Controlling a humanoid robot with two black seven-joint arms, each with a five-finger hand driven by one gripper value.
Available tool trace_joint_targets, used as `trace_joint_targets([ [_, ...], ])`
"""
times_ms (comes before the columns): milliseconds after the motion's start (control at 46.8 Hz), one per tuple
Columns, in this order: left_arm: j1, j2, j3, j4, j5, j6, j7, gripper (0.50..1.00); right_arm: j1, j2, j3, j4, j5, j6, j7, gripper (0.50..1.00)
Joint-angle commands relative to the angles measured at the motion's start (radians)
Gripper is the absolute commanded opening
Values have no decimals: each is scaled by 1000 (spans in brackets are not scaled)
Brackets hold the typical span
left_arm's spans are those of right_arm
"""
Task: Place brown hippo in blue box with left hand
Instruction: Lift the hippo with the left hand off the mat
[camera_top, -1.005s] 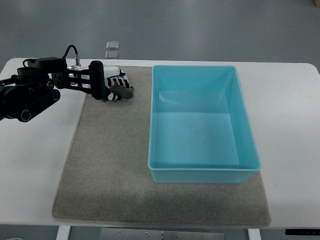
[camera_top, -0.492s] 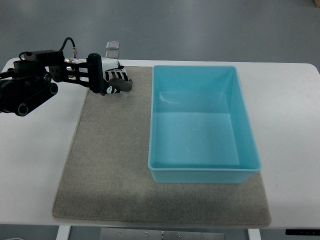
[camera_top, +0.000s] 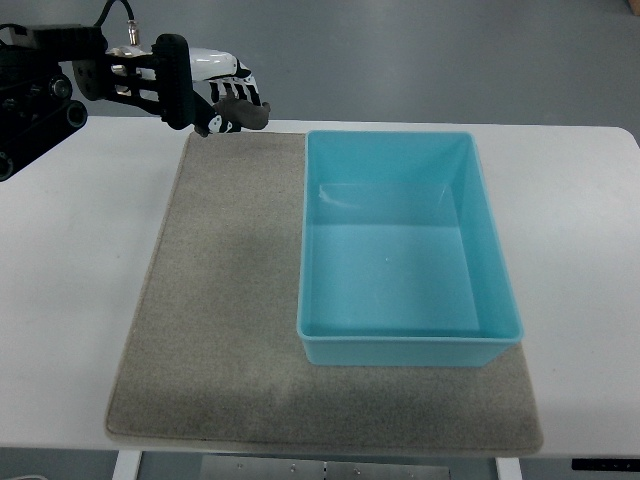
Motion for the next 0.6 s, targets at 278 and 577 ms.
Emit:
trace_joint_targets([
  [278, -63, -9, 2, -218, 3, -5, 1, 500, 0, 0, 0, 0, 0, 0, 0, 936],
  [577, -46, -111, 17, -272, 20, -5, 11, 500, 0, 0, 0, 2, 0, 0, 0, 936],
])
